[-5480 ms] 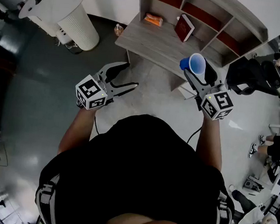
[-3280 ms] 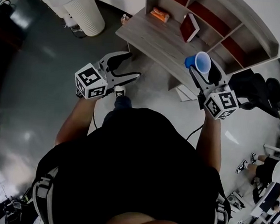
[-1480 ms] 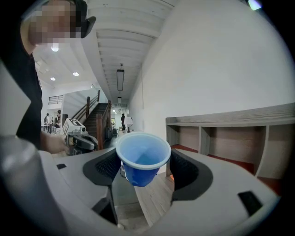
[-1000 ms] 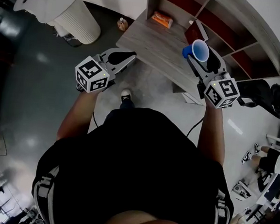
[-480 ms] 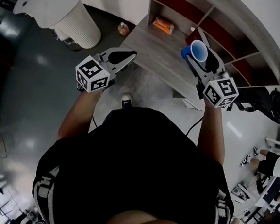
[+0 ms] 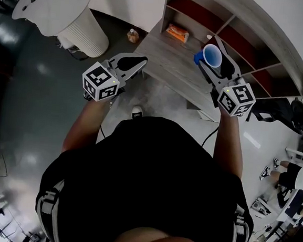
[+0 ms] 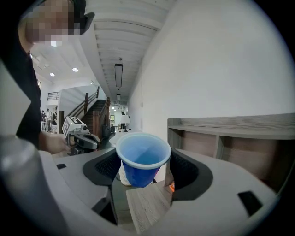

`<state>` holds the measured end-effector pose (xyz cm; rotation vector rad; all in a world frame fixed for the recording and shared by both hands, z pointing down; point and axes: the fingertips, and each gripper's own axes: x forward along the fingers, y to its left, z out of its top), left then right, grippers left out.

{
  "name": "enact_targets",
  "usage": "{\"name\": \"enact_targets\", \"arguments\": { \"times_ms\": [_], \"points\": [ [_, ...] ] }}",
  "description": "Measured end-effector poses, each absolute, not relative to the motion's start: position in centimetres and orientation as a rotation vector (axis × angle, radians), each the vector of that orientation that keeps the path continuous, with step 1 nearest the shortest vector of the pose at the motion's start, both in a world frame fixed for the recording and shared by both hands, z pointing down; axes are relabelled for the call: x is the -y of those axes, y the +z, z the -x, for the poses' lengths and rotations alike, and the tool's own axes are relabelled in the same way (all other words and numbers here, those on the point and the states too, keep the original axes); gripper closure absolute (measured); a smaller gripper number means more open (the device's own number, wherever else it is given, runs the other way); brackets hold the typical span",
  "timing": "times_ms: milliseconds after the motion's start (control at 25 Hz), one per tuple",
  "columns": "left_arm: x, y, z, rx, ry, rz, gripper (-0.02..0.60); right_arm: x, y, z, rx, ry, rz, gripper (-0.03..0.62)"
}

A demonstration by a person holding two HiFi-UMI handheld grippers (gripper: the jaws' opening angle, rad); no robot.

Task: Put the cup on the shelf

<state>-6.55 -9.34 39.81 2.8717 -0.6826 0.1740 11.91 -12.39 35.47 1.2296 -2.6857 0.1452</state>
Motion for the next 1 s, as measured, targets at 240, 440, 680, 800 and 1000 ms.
{"name": "enact_targets", "arguments": {
  "times_ms": [240, 440, 680, 800, 1000],
  "points": [
    [10.4, 39.5, 8.1, 0.638, 0.162, -2.879, 0.565, 13.6, 35.4, -10.4, 2.66, 0.153, -1.258, 0.263],
    [11.8, 39.6, 9.7, 0.618, 0.157, -2.876, 0.565, 14.6, 35.3, -9.0, 2.643, 0.156, -1.281, 0.263],
    [13.2, 39.8, 11.8, 0.599, 0.151, -2.87, 0.565, 16.1, 35.5, -7.3, 2.628, 0.164, -1.307, 0.263],
    [14.0, 39.8, 13.1, 0.596, 0.154, -2.872, 0.565, 16.7, 35.5, -6.2, 2.629, 0.17, -1.321, 0.263],
    [15.4, 39.8, 14.9, 0.589, 0.144, -2.872, 0.565, 17.6, 35.6, -5.0, 2.628, 0.175, -1.342, 0.263]
  ]
}}
